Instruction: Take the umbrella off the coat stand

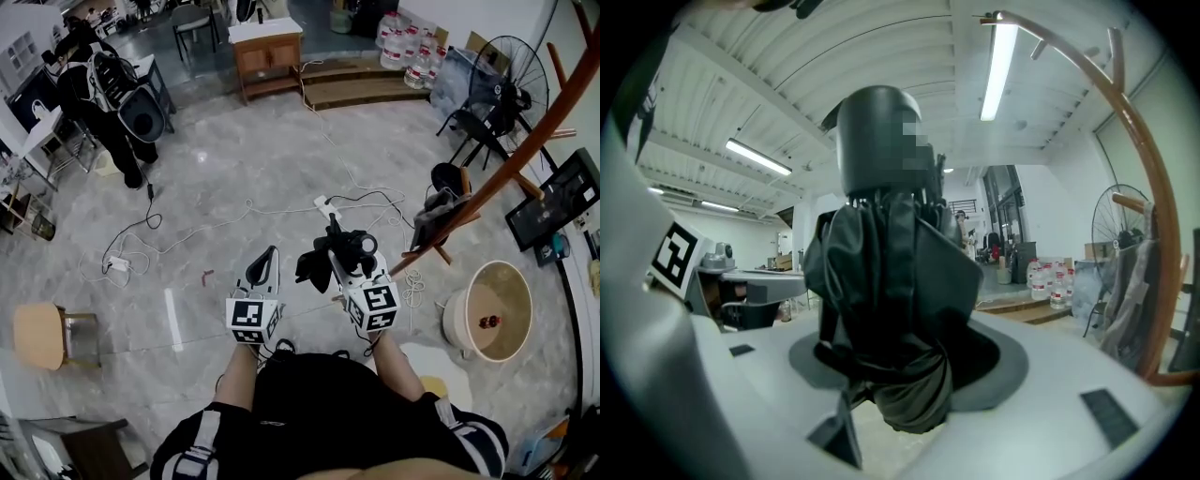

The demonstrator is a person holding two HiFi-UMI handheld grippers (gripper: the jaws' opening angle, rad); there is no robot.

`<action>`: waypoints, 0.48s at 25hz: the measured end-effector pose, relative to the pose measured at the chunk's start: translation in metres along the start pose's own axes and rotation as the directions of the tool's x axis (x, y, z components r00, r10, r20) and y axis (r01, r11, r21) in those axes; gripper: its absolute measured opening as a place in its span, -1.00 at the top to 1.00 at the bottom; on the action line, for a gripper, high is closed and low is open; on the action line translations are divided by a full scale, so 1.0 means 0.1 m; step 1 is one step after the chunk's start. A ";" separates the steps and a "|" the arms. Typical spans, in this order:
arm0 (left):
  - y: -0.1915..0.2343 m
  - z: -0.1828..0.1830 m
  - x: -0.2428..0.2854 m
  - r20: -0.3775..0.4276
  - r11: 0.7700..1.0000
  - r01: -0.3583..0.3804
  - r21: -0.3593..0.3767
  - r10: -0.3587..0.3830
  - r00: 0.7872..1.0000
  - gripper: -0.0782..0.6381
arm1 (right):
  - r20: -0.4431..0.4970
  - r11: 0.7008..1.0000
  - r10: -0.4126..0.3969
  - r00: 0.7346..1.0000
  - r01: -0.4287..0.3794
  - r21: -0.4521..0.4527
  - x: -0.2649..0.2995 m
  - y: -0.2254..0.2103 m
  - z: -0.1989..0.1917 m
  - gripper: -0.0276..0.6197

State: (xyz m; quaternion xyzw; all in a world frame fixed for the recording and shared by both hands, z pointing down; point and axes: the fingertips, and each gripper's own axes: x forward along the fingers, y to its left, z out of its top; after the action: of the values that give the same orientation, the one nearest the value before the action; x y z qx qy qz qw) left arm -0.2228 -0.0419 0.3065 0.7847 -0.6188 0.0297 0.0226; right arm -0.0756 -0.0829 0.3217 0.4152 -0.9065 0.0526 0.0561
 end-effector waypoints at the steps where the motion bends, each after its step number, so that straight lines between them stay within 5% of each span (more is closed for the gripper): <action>1: 0.00 -0.01 0.00 0.000 1.000 0.002 -0.002 -0.002 1.000 0.78 | -0.004 1.000 -0.003 1.000 0.003 -0.001 0.00 0.00 0.00 0.14; 12: 0.04 0.00 -0.05 -0.001 1.000 0.003 -0.009 -0.003 1.000 0.78 | -0.007 0.999 -0.020 1.000 0.020 -0.026 -0.02 0.05 0.05 0.14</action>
State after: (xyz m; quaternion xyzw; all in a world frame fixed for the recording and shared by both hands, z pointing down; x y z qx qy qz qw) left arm -0.2281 -0.0380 0.3065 0.7855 -0.6177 0.0273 0.0268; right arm -0.0783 -0.0787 0.3164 0.4232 -0.9027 0.0416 0.0651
